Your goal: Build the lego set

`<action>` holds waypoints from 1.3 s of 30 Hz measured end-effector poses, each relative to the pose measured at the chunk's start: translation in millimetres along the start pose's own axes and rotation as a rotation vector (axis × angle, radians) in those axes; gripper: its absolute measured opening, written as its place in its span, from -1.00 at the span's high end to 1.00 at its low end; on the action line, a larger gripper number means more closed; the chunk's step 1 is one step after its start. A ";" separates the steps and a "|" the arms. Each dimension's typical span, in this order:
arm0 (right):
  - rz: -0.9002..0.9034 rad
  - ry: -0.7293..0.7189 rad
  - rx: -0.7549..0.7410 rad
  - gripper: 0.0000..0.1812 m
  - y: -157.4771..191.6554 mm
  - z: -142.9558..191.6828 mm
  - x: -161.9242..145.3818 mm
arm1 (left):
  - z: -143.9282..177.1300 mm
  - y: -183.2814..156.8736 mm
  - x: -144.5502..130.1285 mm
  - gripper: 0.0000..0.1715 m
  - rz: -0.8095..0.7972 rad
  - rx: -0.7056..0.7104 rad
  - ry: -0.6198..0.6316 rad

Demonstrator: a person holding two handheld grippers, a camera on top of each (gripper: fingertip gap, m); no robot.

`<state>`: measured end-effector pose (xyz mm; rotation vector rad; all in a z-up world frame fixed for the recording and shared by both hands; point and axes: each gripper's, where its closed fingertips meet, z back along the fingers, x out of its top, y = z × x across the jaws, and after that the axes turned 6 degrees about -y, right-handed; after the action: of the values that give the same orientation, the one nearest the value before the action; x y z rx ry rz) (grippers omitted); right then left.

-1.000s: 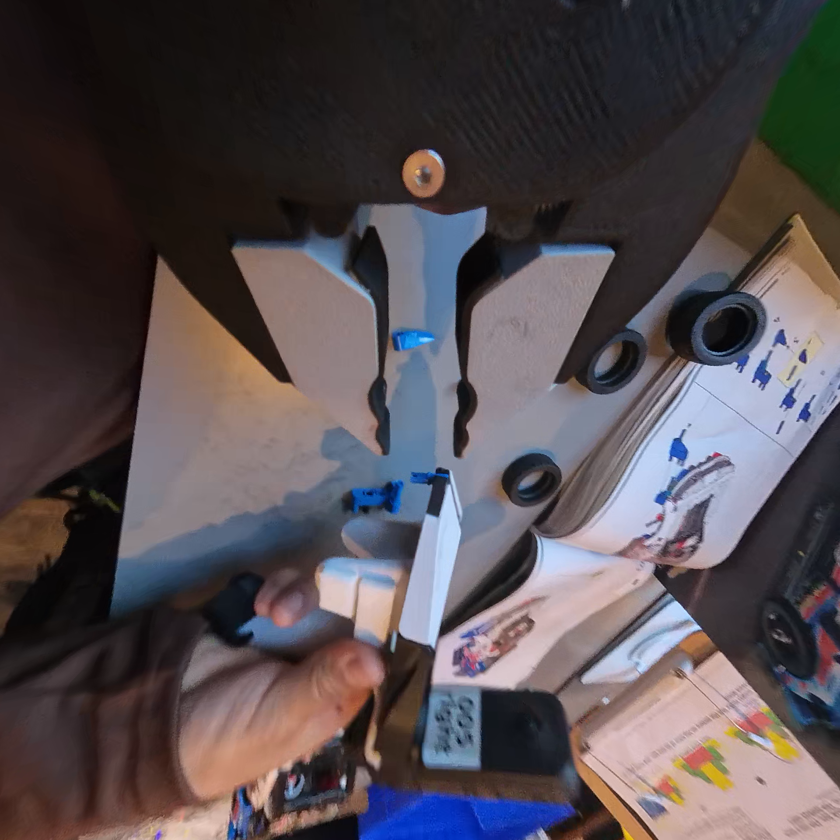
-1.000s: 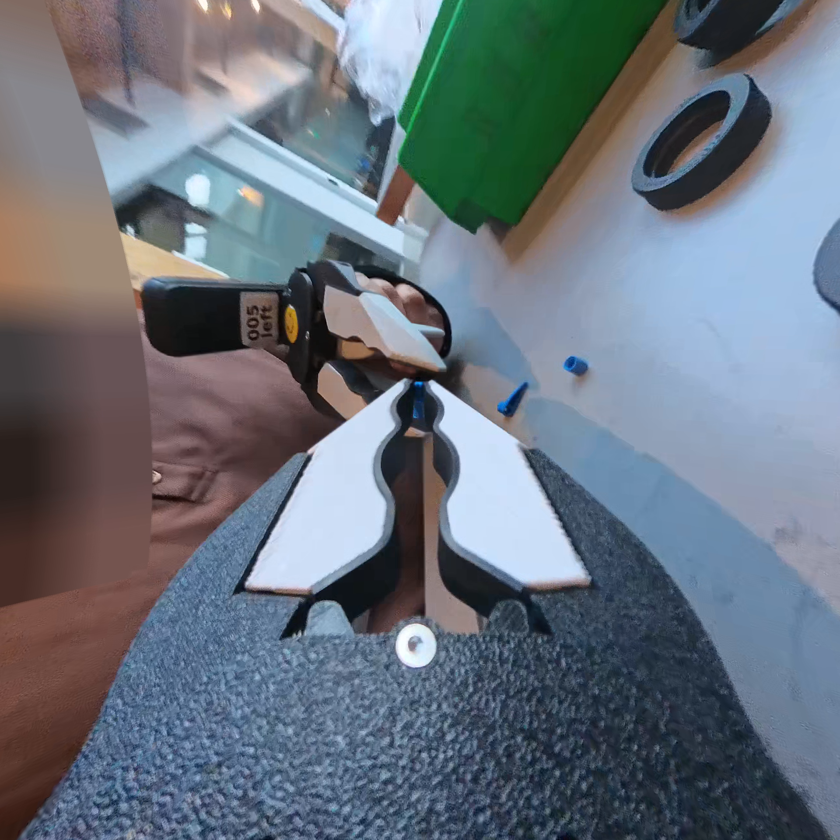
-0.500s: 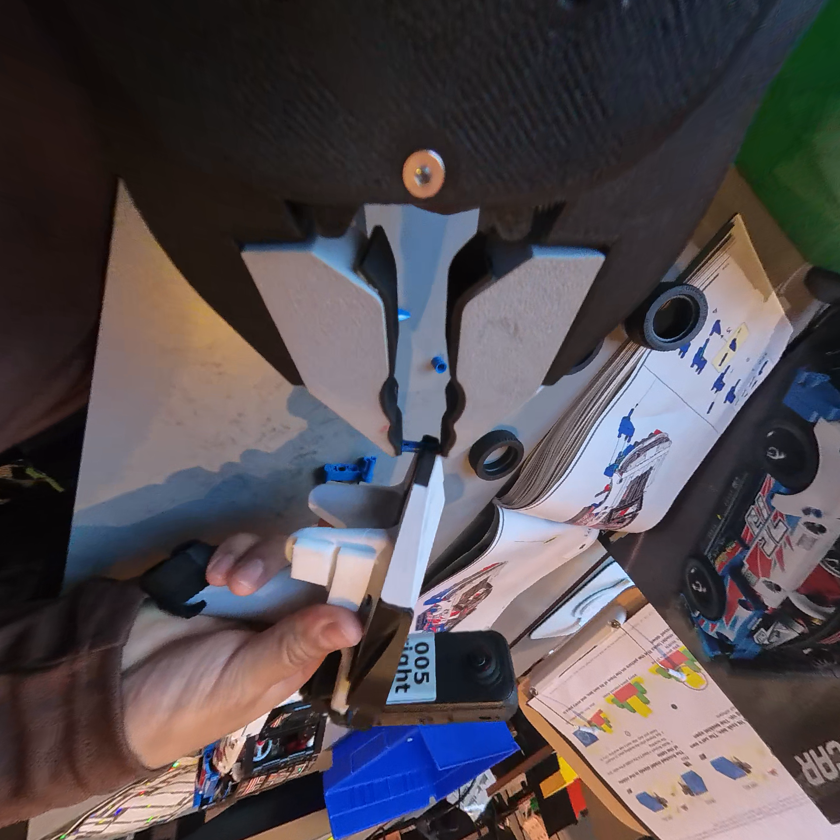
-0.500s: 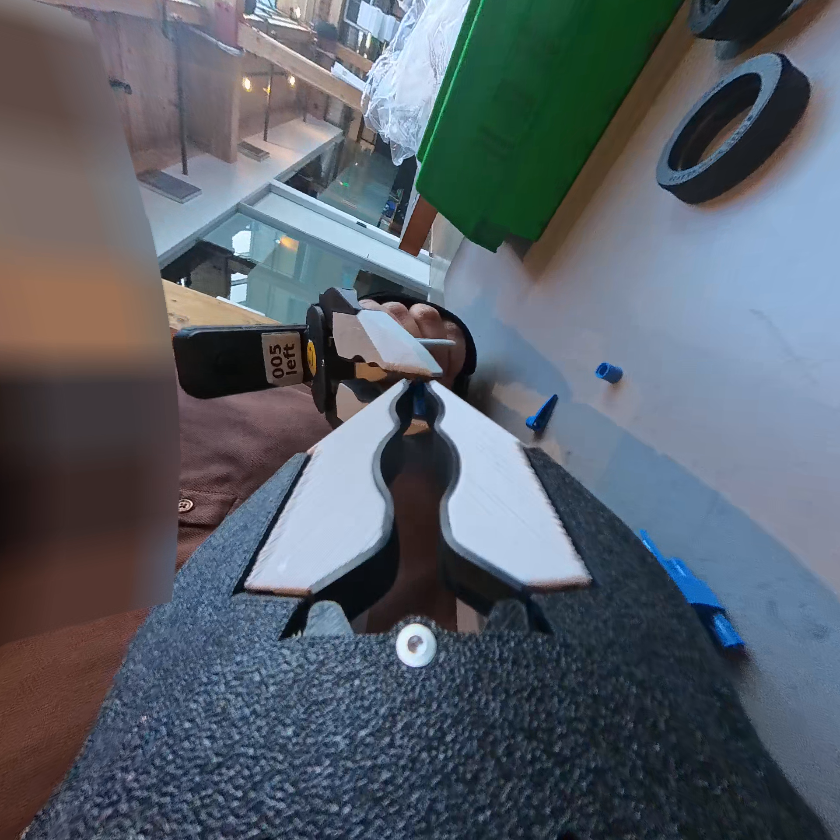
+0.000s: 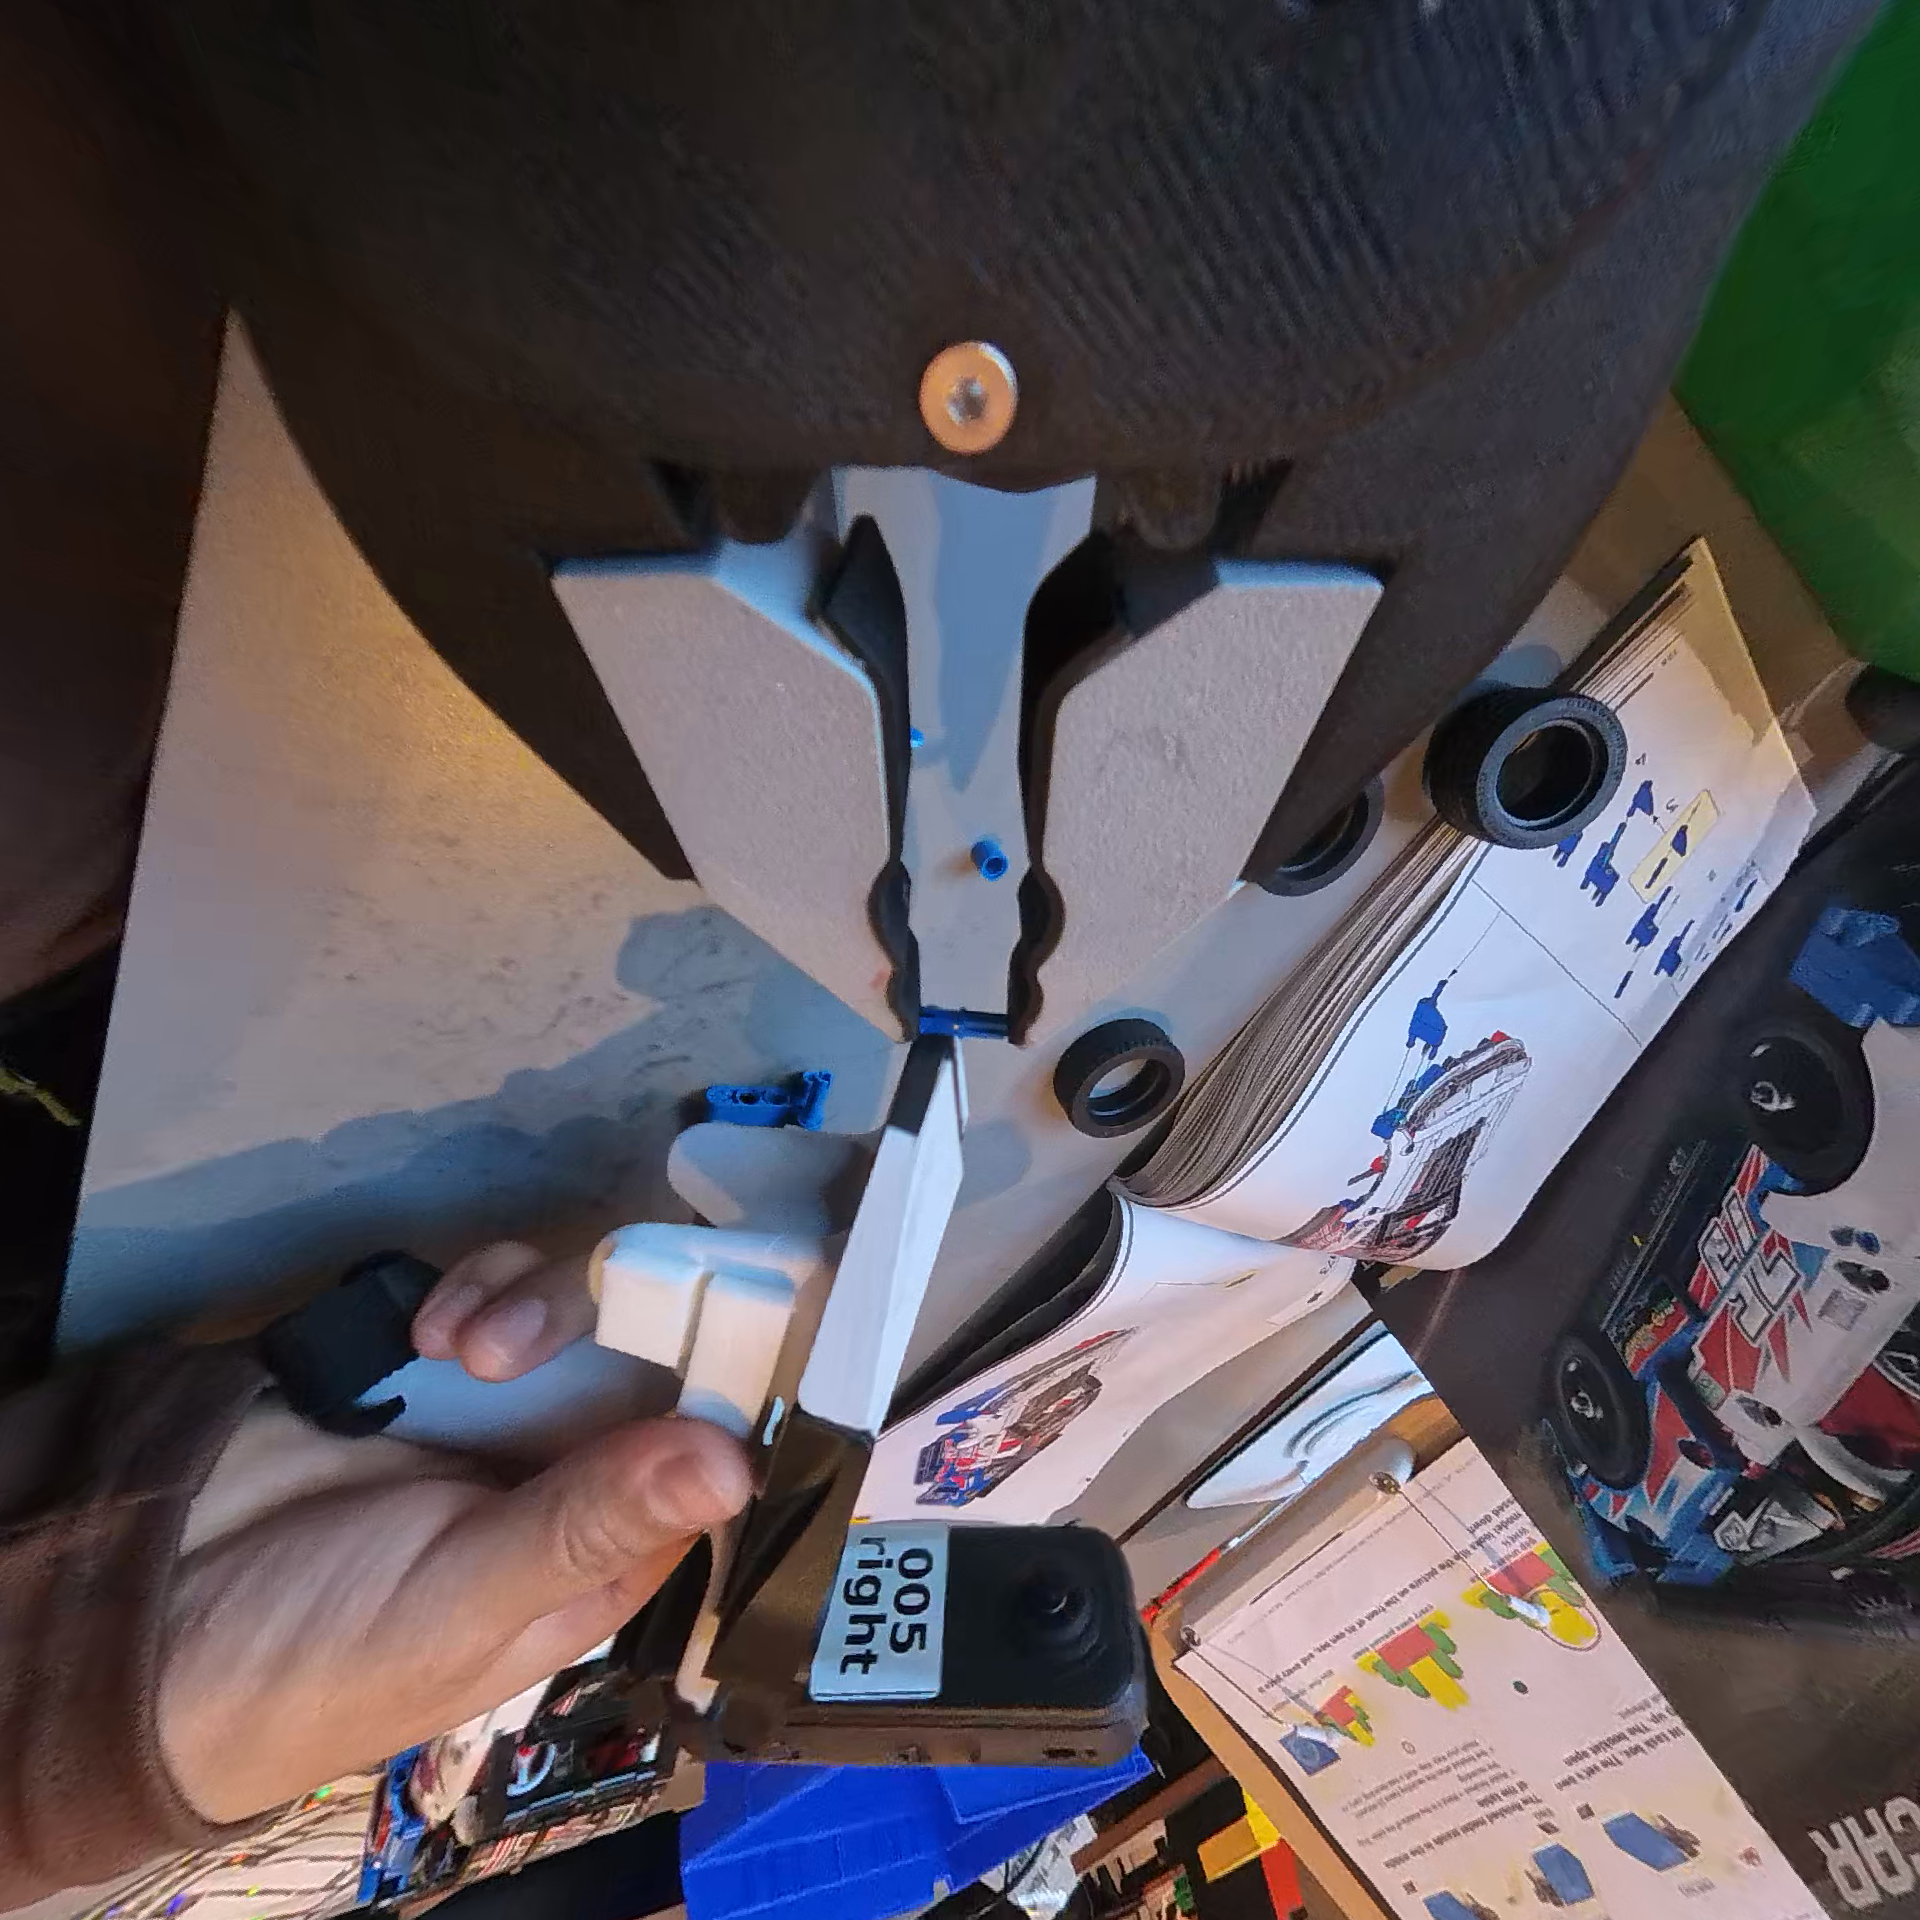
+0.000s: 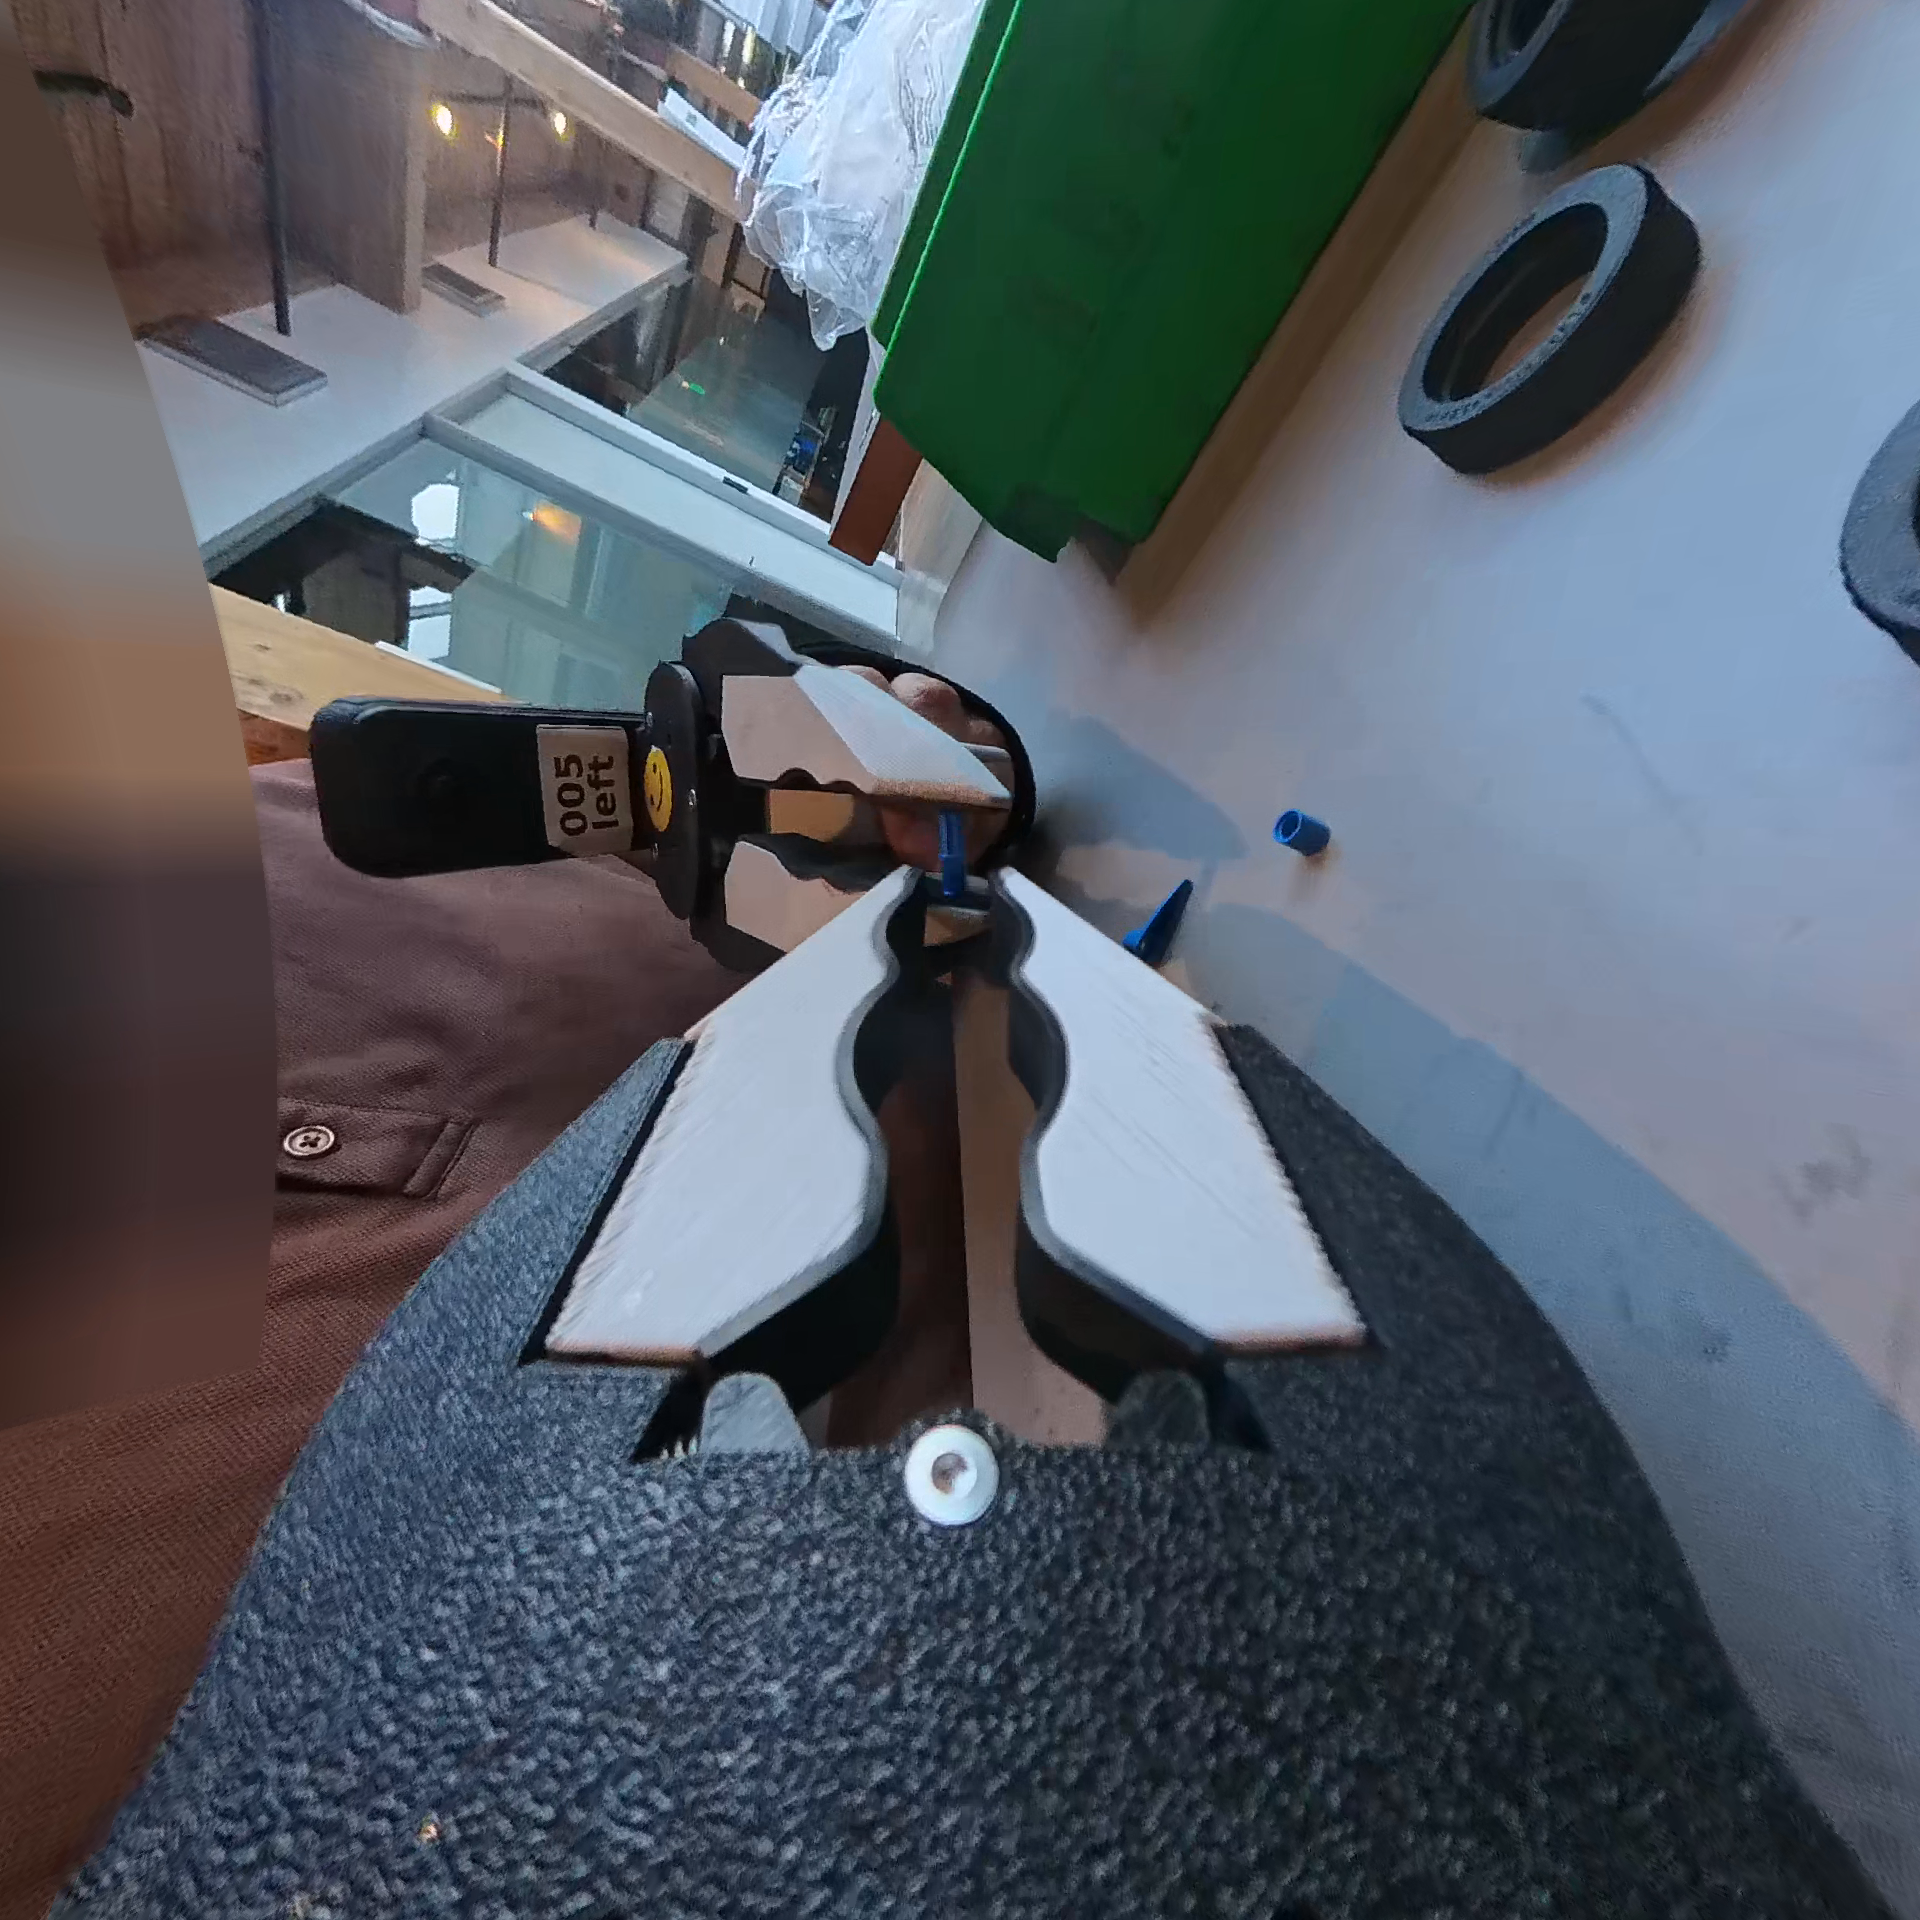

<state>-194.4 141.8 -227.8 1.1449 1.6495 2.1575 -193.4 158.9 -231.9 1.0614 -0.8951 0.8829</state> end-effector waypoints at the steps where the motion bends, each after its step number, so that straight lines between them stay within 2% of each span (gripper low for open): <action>1: 0.003 0.004 0.005 0.88 0.6 -0.4 -0.2 | -0.5 -0.3 -0.3 0.85 -0.010 0.002 0.003; 10: 0.166 0.105 -0.075 0.96 -1.3 -2.6 -8.3 | 0.6 -8.2 -5.1 0.82 -0.033 -0.041 0.028; 13: 0.289 0.211 -0.178 0.96 -10.8 1.9 -15.8 | 4.5 -9.8 -17.2 0.79 -0.078 -0.081 0.091; 15: 0.356 0.295 -0.241 0.96 -17.9 6.6 -20.4 | 9.2 -16.8 -24.2 0.80 -0.111 -0.162 0.129; 19: 0.432 0.434 -0.280 0.95 -23.3 10.6 -27.8 | 13.8 -17.3 -32.4 0.79 -0.178 -0.230 0.178; 23: 0.475 0.555 -0.282 0.95 -26.9 8.9 -41.7 | 13.6 -24.6 -28.3 0.79 -0.270 -0.283 0.166; 27: 0.479 0.580 -0.269 0.95 -26.9 4.4 -47.9 | 12.3 -39.4 -26.3 0.85 -0.371 -0.352 0.161; 35: 0.480 0.571 -0.268 0.95 -28.7 5.3 -51.0 | 6.0 -43.6 -32.1 0.98 -0.461 -0.342 0.174; 39: 0.522 0.496 -0.279 0.95 -25.9 7.9 -41.8 | 4.0 -38.4 -28.6 0.98 -0.328 -0.297 0.160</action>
<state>-168.1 133.0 -269.2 1.1039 1.2151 3.0903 -169.7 141.2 -269.8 0.8361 -0.6690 0.5327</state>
